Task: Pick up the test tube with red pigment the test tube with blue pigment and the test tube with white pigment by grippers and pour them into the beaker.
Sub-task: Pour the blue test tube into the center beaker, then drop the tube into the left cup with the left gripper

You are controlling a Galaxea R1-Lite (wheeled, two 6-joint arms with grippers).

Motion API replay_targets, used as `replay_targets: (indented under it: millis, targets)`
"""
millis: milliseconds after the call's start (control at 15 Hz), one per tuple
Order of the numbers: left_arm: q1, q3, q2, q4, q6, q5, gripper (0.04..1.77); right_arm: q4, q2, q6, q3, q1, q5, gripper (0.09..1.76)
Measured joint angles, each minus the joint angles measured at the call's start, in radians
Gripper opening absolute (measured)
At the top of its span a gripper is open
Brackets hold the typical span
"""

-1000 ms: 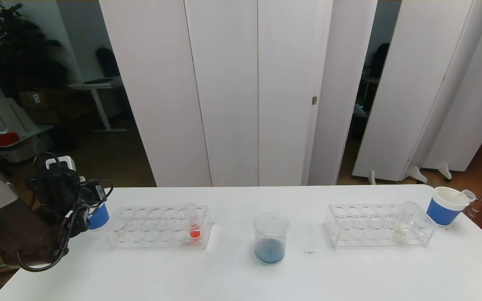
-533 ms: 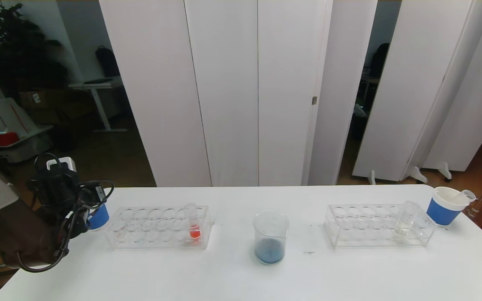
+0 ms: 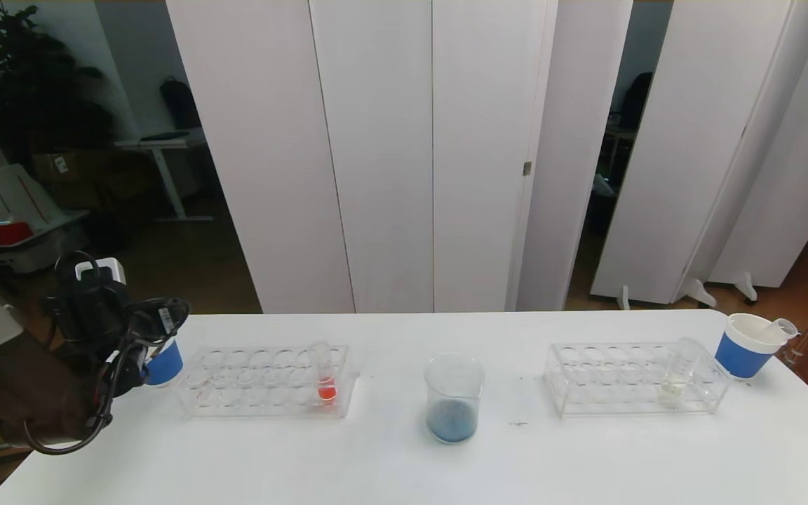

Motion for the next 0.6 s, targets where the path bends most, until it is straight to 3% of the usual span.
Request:
replay_targets:
  millis: [600]
  targets:
    - [-0.010, 0.087, -0.290, 0.162, 0.020, -0.101, 1.75, 0.000, 0.000, 0.000, 0.000, 0.000, 0.000, 1.75]
